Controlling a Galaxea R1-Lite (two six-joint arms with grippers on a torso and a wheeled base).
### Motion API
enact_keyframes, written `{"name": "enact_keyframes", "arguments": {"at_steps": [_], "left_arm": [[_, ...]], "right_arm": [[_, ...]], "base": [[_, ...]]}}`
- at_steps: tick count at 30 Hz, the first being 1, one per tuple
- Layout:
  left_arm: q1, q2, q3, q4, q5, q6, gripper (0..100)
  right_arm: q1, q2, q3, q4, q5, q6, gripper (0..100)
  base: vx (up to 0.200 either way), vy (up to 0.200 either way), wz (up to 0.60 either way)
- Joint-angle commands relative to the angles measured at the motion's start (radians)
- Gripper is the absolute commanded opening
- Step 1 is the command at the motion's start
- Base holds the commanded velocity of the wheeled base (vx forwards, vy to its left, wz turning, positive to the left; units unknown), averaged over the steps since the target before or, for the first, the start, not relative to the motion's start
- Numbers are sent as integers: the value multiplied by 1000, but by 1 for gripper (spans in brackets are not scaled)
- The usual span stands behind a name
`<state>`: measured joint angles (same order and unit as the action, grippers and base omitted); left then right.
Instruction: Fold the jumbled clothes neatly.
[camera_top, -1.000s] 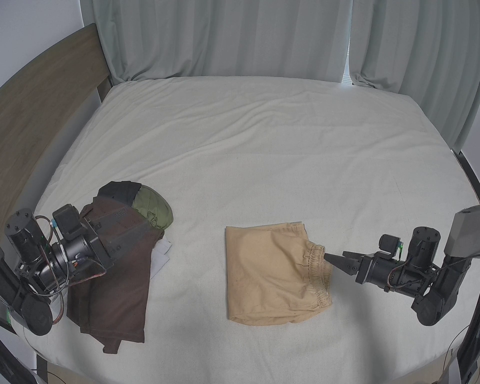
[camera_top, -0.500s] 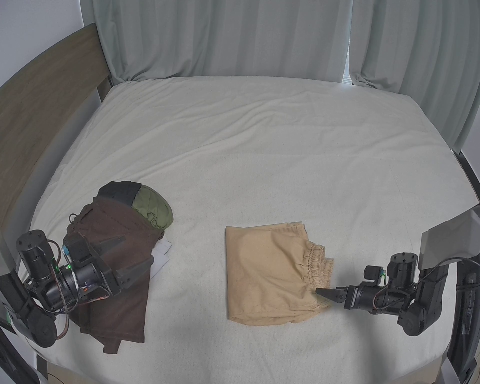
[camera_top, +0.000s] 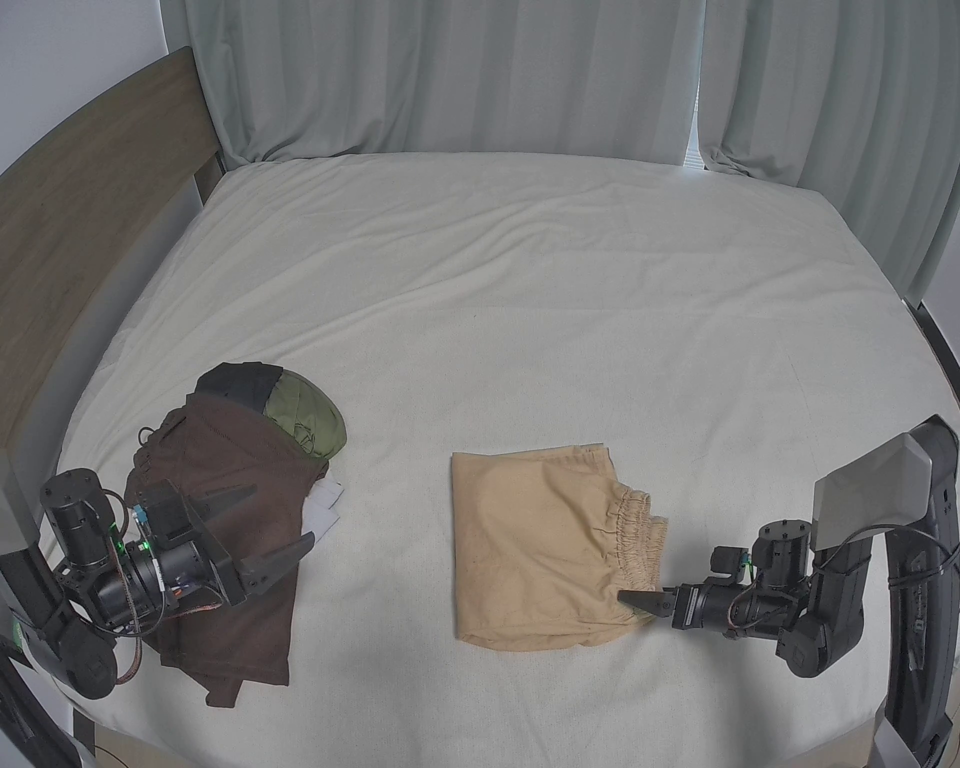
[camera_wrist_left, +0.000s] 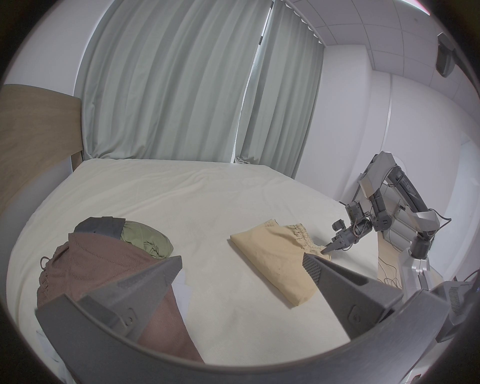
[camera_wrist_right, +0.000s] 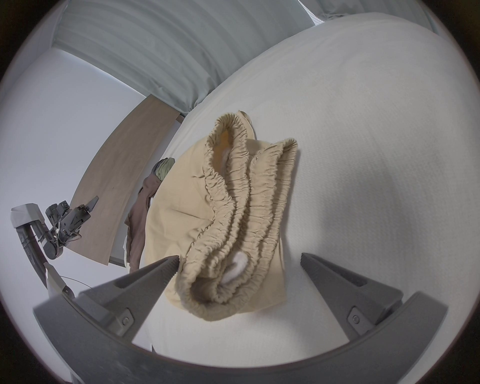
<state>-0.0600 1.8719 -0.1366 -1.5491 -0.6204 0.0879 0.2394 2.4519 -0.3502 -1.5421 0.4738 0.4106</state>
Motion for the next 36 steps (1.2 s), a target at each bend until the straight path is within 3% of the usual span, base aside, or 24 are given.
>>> {"name": "enact_keyframes", "arguments": {"at_steps": [1, 7, 18, 19, 36], "left_arm": [[-1, 12, -1, 0, -1, 0, 100], [-1, 12, -5, -2, -1, -4, 100], [-3, 13, -1, 0, -4, -4, 100], [-3, 13, -3, -2, -7, -4, 100], [-3, 13, -6, -2, -10, -2, 100]], "right_arm": [[28, 45, -30, 2, -11, 13, 100], [67, 39, -75, 0, -12, 102, 100], [77, 38, -99, -3, -40, 111, 100], [77, 38, -98, -3, -40, 111, 0], [97, 29, -87, -3, -40, 112, 0]], "base": [[0, 0, 0], [0, 0, 0], [0, 0, 0], [0, 0, 0], [0, 0, 0]]}}
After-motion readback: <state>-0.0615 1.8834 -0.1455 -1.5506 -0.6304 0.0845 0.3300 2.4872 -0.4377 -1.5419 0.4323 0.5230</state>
